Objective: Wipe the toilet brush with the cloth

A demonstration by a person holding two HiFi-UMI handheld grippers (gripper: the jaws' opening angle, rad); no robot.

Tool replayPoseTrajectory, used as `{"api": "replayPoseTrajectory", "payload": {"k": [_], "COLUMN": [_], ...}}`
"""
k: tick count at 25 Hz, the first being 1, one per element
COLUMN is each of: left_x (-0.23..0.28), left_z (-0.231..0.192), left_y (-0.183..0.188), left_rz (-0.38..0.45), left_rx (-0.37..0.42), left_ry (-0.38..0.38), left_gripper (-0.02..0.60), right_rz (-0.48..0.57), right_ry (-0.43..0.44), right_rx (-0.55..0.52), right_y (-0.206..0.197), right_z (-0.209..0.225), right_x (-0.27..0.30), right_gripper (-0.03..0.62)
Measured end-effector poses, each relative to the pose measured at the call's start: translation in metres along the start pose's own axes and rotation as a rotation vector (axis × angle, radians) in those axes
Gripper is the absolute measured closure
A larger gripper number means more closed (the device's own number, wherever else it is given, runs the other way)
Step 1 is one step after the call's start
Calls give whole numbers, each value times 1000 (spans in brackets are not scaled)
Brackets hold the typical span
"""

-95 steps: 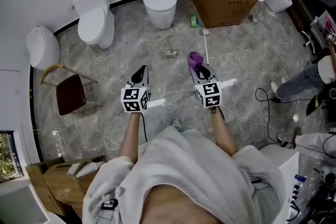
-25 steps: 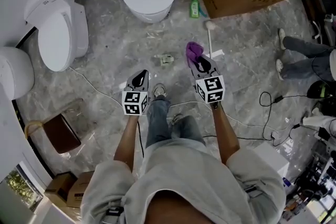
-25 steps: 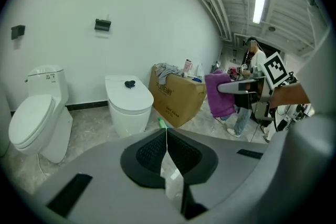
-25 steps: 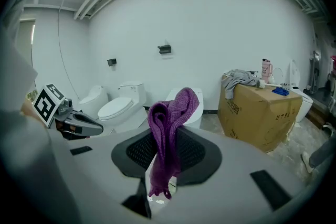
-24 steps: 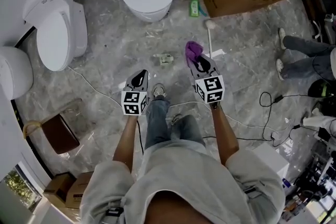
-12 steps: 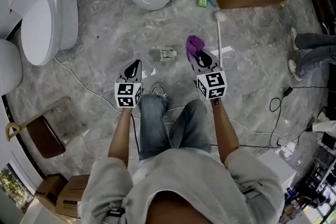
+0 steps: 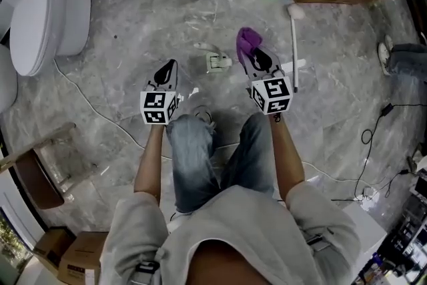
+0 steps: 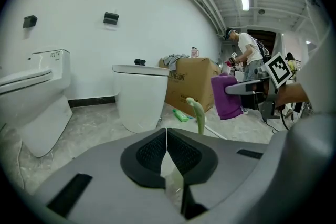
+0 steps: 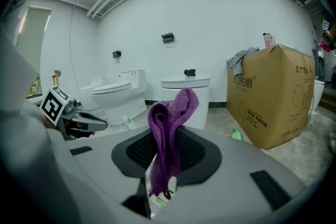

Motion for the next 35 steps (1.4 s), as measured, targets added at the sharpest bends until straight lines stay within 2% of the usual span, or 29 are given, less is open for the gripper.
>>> {"api": "replayPoseTrajectory", "payload": {"k": [5, 10, 16, 23, 28, 35], "left_x": [12, 15, 3, -1, -4, -5], "left_z": [0, -2, 1, 1, 1, 1], "left_y": [-31, -48, -51, -41, -38, -37], "left_rz": [44, 80, 113, 145, 154, 168], "left_rx": [-5, -19, -39, -22, -15, -2], "left_ry": [23, 49, 72, 84, 84, 71], "left_gripper": [560, 560, 558, 560, 560, 560], "right_rz": [44, 86, 167, 228, 189, 93], "right_ry": [25, 57, 115, 172, 162, 113], "right_rx": [-34, -80, -107, -167, -182, -127], "right_y": [-28, -33, -9, 31, 24, -23], "right_z": [-4, -13, -38, -55, -54, -44], "right_x": [16, 24, 34, 52, 54, 46], "right_gripper": [487, 487, 487, 487, 487, 487]}}
Point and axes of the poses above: the fingertips, and each gripper's own axes: x forward along the fingers, z to its right, y out of its top, the point moved 10 cm from there along -x, backward along the fingers, and after that the axes turned 15 degrees about y, right-handed, at the moved point
